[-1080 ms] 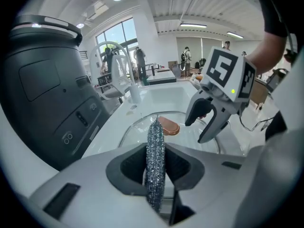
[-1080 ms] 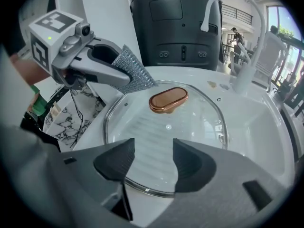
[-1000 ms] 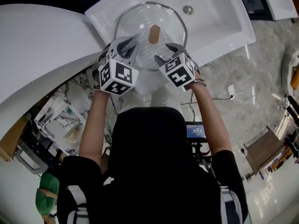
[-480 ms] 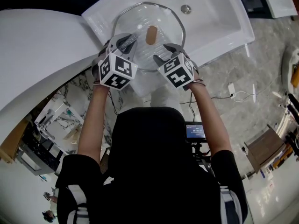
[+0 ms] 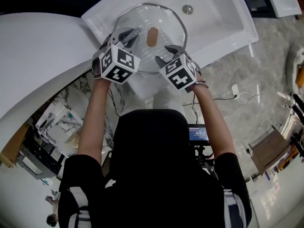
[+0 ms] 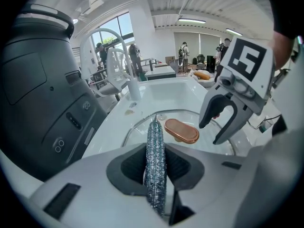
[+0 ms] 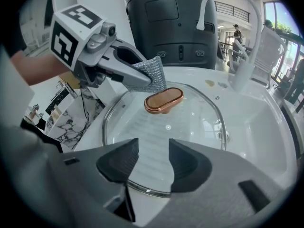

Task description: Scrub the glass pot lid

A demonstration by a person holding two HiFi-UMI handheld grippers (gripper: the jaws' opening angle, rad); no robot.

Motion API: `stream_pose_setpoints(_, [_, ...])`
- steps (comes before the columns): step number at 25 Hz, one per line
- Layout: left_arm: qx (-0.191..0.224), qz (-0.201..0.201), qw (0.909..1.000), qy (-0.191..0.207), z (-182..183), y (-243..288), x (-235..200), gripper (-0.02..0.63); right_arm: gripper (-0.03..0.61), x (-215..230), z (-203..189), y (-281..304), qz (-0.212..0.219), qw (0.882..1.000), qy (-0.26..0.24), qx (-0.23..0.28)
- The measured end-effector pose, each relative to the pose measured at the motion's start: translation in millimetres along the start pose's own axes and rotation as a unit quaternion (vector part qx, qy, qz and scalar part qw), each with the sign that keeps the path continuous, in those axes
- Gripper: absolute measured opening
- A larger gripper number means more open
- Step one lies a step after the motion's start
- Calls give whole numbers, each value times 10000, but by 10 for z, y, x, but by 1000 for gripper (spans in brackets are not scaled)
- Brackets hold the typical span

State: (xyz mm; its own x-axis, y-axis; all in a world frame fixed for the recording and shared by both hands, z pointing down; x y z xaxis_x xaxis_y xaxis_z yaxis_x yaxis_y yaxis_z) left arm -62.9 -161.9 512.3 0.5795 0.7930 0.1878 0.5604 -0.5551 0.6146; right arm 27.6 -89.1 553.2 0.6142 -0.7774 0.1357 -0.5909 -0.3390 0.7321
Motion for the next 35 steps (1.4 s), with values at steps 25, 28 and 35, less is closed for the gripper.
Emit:
stream_pose_setpoints(25, [-118,-183,9965,803,177,464,-277,78,172,-3,-1,9,20,9999,22,-142])
stream_pose_setpoints(28, [-91,-202,9966,797,177,459,-267,78,170,3,1,9,27,9999,23,-144])
stream_pose_setpoints(35, [-20,-179,9965,813,127,379,-173,78,170,-2,-7,0,12,9999,11,-167])
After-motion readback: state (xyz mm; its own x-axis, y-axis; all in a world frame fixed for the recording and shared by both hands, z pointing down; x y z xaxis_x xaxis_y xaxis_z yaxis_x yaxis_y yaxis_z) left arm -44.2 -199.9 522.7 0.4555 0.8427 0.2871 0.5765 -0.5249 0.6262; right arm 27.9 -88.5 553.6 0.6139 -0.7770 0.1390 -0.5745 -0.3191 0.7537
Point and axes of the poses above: the fingertips, and each gripper's own axes: y forward along the fingers, x to its right, z out of its top, the point moved 2 cm from there along -y, backward along the fingers, and after that the axes turned 14 degrees about x, right-handed, at the moved point
